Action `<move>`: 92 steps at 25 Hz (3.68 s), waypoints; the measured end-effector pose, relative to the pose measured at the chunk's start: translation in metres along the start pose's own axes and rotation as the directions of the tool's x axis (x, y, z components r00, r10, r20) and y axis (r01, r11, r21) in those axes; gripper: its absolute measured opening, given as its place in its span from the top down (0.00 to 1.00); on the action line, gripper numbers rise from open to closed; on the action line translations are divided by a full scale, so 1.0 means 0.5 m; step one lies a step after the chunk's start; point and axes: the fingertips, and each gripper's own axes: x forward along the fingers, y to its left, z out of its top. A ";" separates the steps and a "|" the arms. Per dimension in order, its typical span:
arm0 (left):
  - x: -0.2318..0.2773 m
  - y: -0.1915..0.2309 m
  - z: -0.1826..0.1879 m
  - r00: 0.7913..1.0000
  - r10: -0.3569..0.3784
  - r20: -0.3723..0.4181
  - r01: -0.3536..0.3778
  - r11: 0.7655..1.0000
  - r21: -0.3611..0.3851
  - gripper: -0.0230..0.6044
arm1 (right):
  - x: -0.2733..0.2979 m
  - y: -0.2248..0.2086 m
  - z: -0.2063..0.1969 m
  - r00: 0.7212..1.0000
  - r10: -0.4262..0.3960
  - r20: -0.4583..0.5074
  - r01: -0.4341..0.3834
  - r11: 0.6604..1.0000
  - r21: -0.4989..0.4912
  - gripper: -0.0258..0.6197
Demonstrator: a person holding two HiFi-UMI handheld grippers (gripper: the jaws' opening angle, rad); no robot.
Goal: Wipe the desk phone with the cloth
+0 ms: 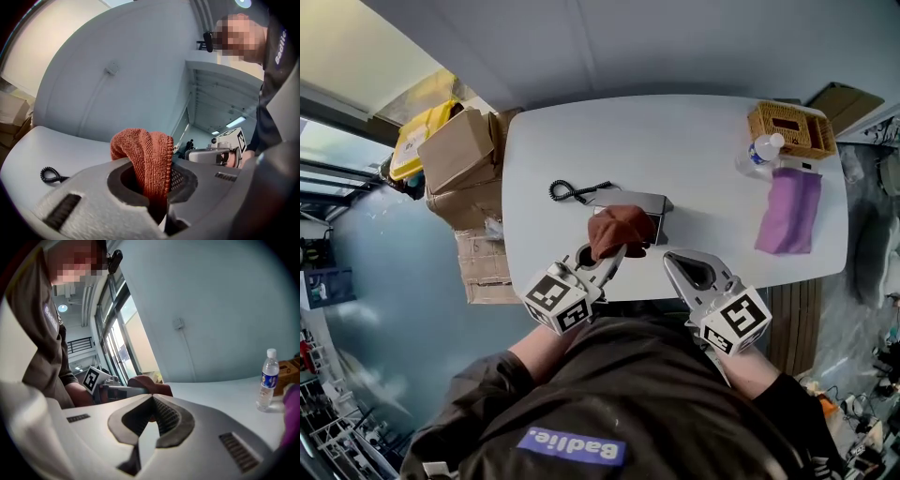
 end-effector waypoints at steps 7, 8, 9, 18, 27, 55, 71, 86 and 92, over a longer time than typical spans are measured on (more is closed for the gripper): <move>0.061 0.030 -0.106 0.994 -0.045 -0.101 0.042 0.998 -0.037 0.91 | -0.021 -0.020 -0.023 0.996 -0.089 -0.024 0.090 0.996 0.026 0.92; 0.070 0.033 -0.120 0.992 -0.051 -0.115 0.046 0.998 -0.041 0.91 | -0.025 -0.022 -0.031 0.994 -0.102 -0.030 0.103 0.994 0.035 0.92; 0.078 0.038 -0.134 0.990 -0.055 -0.130 0.050 0.998 -0.043 0.91 | -0.028 -0.023 -0.039 0.993 -0.113 -0.035 0.114 0.992 0.045 0.92; 0.098 0.097 -0.231 0.967 -0.036 -0.253 0.030 0.999 -0.028 0.91 | -0.030 -0.015 -0.074 0.986 -0.148 -0.076 0.153 0.986 0.070 0.92; 0.041 0.218 -0.266 0.949 0.055 -0.309 -0.052 0.998 0.018 0.91 | 0.020 0.004 -0.063 0.988 -0.128 -0.088 0.134 0.989 0.064 0.92; 0.192 0.118 -0.148 0.949 -0.115 -0.295 0.126 0.992 0.021 0.91 | 0.041 -0.006 -0.053 0.988 -0.143 -0.058 0.148 0.985 0.087 0.92; 0.140 0.271 -0.212 0.901 -0.032 -0.432 0.074 0.994 0.081 0.91 | 0.084 0.013 -0.074 0.985 -0.137 -0.103 0.146 0.985 0.090 0.92; -0.001 0.417 -0.260 0.886 0.091 -0.455 -0.073 0.996 0.056 0.91 | 0.071 0.093 -0.075 0.970 -0.222 -0.095 0.228 0.972 0.061 0.92; -0.078 0.347 -0.229 0.918 0.122 -0.378 -0.115 0.993 0.039 0.91 | 0.014 0.120 -0.056 0.976 -0.213 -0.044 0.215 0.976 0.030 0.92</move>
